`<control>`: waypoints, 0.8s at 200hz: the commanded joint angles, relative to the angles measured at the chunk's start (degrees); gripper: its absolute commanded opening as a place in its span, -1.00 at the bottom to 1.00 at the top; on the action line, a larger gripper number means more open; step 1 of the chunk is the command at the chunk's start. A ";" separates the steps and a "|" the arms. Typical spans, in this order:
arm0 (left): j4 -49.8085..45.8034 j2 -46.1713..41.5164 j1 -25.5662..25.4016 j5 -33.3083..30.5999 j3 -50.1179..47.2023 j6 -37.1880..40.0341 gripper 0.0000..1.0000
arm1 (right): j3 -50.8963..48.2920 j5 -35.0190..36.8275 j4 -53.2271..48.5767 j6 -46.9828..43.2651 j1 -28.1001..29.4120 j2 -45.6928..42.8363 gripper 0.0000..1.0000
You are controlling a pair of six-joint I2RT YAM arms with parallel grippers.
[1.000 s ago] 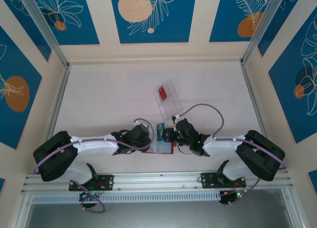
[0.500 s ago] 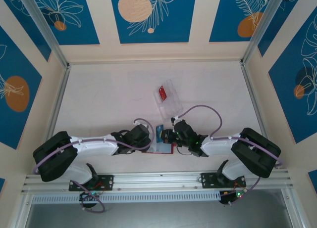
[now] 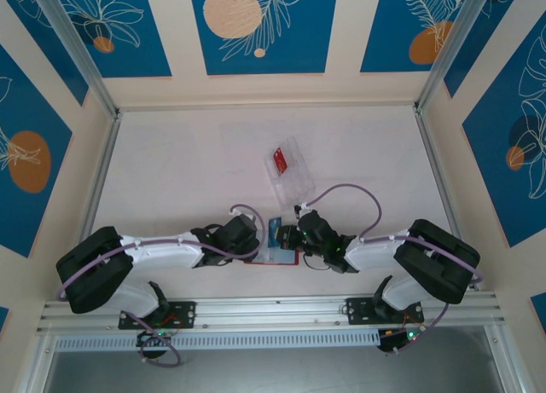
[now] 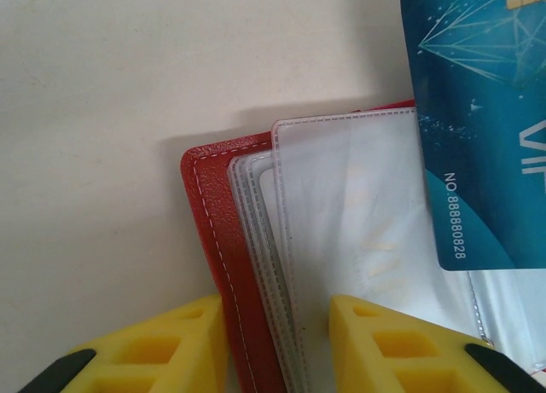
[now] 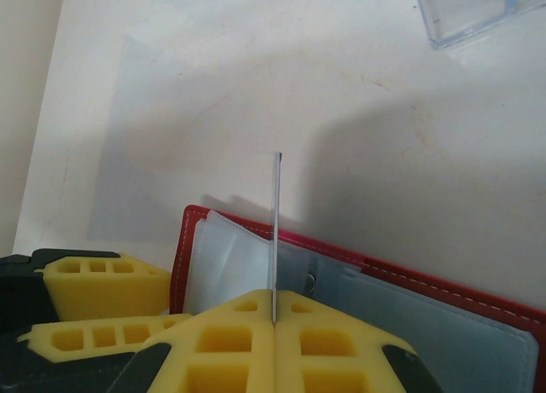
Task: Put the credit cards into the card holder
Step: Insert the credit card into the card slot.
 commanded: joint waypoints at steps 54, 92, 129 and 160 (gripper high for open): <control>-6.80 0.94 -0.95 -0.08 -1.86 -0.27 -0.32 | -4.00 9.31 2.31 7.16 4.33 0.98 -1.00; -6.66 1.21 -0.95 -0.08 -1.73 -0.27 -0.32 | -4.93 15.54 0.13 11.15 8.09 0.36 -1.00; -6.48 1.47 -0.95 0.01 -1.68 -0.27 -0.32 | -5.50 18.24 -0.34 13.37 9.85 0.41 -1.00; -6.40 1.38 -0.96 0.01 -1.94 -0.20 -0.32 | -5.99 20.15 -3.46 13.68 10.06 -1.91 -1.00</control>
